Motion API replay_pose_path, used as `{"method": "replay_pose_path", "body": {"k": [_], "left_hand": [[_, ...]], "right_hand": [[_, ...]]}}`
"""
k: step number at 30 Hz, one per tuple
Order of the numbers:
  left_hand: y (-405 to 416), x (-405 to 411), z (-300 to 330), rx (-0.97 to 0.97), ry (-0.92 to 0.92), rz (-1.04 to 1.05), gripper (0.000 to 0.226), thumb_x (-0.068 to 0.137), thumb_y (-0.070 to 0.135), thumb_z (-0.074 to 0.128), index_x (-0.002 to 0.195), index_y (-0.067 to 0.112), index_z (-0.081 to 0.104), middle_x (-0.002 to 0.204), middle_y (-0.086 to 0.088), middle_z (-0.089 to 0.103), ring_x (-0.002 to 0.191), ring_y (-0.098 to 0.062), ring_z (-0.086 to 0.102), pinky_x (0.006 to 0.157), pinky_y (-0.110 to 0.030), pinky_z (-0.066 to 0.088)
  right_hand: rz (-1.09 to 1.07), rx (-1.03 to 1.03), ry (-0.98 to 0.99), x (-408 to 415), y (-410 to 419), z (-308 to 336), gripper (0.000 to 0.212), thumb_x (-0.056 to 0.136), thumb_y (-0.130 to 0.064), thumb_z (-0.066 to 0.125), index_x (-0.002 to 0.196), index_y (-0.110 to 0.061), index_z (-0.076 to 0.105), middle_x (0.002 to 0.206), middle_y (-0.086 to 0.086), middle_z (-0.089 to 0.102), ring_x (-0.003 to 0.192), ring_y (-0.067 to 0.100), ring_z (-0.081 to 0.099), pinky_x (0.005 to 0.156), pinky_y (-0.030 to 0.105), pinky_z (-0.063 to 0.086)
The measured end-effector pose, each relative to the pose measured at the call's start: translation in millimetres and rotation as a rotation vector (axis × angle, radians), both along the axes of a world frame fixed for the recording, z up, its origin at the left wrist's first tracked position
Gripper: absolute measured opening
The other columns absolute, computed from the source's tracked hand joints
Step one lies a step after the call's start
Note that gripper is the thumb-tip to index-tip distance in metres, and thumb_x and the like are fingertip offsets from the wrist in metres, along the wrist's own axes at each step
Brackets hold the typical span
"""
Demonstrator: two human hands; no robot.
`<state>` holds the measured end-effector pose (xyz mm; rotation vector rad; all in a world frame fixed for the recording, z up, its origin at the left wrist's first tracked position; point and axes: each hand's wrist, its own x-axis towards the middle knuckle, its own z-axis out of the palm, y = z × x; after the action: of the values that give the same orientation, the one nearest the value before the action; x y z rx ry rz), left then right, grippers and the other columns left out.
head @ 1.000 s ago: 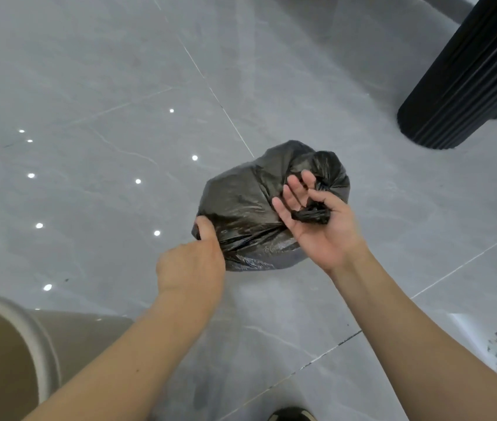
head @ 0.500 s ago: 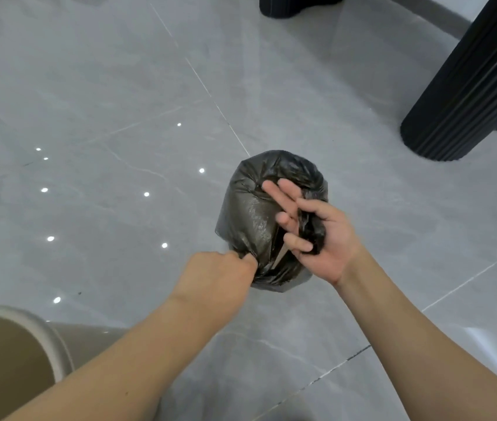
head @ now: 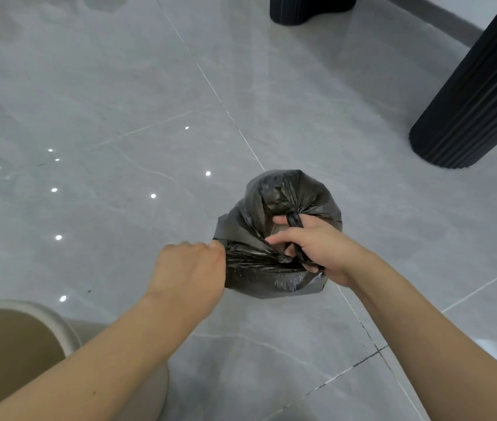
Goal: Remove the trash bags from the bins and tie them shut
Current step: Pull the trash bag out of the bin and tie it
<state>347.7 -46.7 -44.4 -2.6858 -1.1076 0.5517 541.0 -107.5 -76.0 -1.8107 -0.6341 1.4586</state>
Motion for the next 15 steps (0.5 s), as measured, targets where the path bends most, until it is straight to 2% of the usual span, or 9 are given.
{"method": "replay_pose_path", "body": {"k": [2, 4, 5, 8, 10, 11, 13, 15], "left_hand": [[5.1, 0.0, 1.4, -0.024, -0.034, -0.007, 0.011, 0.096, 0.022, 0.041, 0.087, 0.019, 0.036, 0.080, 0.004, 0.059, 0.061, -0.020, 0.042, 0.044, -0.028, 0.014], [8.1, 0.7, 3.7, -0.056, -0.073, -0.021, 0.013, 0.098, 0.025, 0.039, 0.087, 0.019, 0.038, 0.072, 0.004, 0.054, 0.056, -0.019, 0.040, 0.043, -0.028, 0.018], [9.3, 1.7, 4.9, -0.073, -0.089, -0.024, 0.016, 0.098, 0.028, 0.037, 0.085, 0.019, 0.038, 0.068, 0.004, 0.048, 0.055, -0.019, 0.040, 0.044, -0.028, 0.020], [12.6, 2.7, 10.9, -0.165, -0.156, 0.025, 0.027, 0.093, 0.037, 0.034, 0.076, 0.017, 0.038, 0.062, 0.004, 0.043, 0.054, -0.018, 0.041, 0.050, -0.029, 0.028], [15.4, 1.4, 12.9, -0.250, -0.209, 0.020, 0.025, 0.091, 0.037, 0.034, 0.076, 0.018, 0.040, 0.061, 0.003, 0.047, 0.054, -0.017, 0.043, 0.051, -0.030, 0.030], [17.3, -0.1, 13.6, -0.283, -0.224, -0.010, 0.023, 0.091, 0.036, 0.032, 0.079, 0.018, 0.040, 0.063, 0.003, 0.048, 0.058, -0.018, 0.045, 0.054, -0.031, 0.032], [22.2, -4.0, 14.6, -0.270, -0.256, -0.128, 0.024, 0.090, 0.035, 0.022, 0.084, 0.019, 0.038, 0.068, 0.005, 0.045, 0.066, -0.021, 0.046, 0.062, -0.033, 0.035], [27.1, -6.3, 17.6, -0.214, -0.290, -0.231, 0.022, 0.091, 0.033, 0.019, 0.092, 0.022, 0.038, 0.071, 0.006, 0.039, 0.070, -0.022, 0.045, 0.067, -0.034, 0.034]], "right_hand": [[0.076, -0.010, -0.095, -1.4, -1.0, 4.5, 0.027, 0.086, -0.024, 0.064, 0.111, -0.015, 0.065, 0.081, 0.001, 0.061, 0.071, 0.013, 0.055, 0.038, 0.018, 0.035], [0.108, 0.013, -0.053, 1.2, -3.1, 10.0, 0.029, 0.088, -0.025, 0.061, 0.101, 0.000, 0.063, 0.083, 0.006, 0.065, 0.075, 0.016, 0.058, 0.050, 0.018, 0.043], [0.118, 0.024, -0.027, 3.9, -3.8, 11.8, 0.029, 0.087, -0.027, 0.061, 0.095, 0.001, 0.063, 0.083, 0.006, 0.067, 0.077, 0.017, 0.059, 0.055, 0.022, 0.043], [0.143, 0.049, -0.058, 9.3, -6.3, 15.9, 0.013, 0.088, -0.021, 0.061, 0.091, -0.015, 0.071, 0.071, -0.007, 0.062, 0.075, 0.015, 0.055, 0.065, 0.030, 0.041], [0.157, 0.083, -0.095, 9.2, -6.5, 13.8, 0.015, 0.087, -0.016, 0.057, 0.089, -0.022, 0.071, 0.066, -0.007, 0.058, 0.072, 0.016, 0.051, 0.068, 0.032, 0.038], [0.155, 0.103, -0.090, 8.2, -5.9, 13.1, 0.015, 0.086, -0.013, 0.056, 0.086, -0.021, 0.069, 0.062, -0.006, 0.054, 0.068, 0.016, 0.049, 0.066, 0.029, 0.038], [0.082, 0.154, 0.038, 5.4, -4.5, 14.0, 0.015, 0.085, -0.007, 0.052, 0.084, -0.016, 0.064, 0.059, -0.004, 0.047, 0.054, 0.012, 0.044, 0.050, 0.017, 0.037], [-0.063, 0.207, 0.378, 3.7, -3.1, 13.3, 0.016, 0.079, -0.004, 0.051, 0.089, -0.012, 0.061, 0.067, 0.000, 0.047, 0.047, 0.008, 0.038, 0.035, 0.016, 0.028]]}}
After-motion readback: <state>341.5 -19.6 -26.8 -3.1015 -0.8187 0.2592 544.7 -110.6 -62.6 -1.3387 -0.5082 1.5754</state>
